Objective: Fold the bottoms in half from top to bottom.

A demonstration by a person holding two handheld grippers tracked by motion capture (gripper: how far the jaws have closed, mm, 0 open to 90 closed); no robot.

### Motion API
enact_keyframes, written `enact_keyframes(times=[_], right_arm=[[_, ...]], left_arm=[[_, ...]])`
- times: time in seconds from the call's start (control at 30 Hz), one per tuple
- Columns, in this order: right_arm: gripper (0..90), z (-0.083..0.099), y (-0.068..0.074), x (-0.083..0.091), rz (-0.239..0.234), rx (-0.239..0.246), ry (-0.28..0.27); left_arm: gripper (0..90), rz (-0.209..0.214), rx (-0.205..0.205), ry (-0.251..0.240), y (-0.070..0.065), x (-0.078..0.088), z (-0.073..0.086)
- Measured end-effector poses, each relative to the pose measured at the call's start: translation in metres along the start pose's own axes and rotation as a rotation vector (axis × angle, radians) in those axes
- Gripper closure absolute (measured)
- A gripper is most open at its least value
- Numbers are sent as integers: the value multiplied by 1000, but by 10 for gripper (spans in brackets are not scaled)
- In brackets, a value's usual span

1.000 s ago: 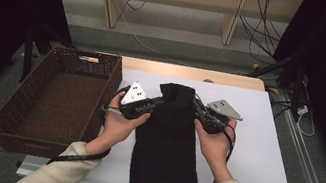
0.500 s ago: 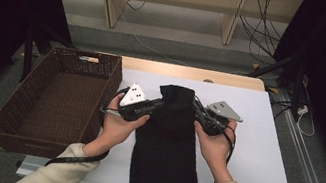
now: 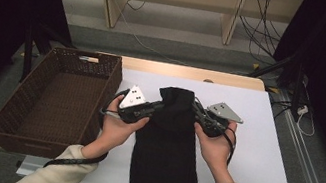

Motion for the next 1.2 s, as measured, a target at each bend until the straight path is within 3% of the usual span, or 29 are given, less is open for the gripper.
enact_keyframes(times=[1.2], right_arm=[[846, 5, 7, 8, -28, 8, 12]], left_arm=[[842, 16, -10, 22, -3, 9, 9]])
Point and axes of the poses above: each handheld gripper's, and its own axes: x roughly backward along the jaws, z roughly out of its underside, y roughly to its left, the point moved 3 cm from there along -x, roughly forward along the jaws, and after that the axes turned 2 degrees about y, right-handed, at the moved point
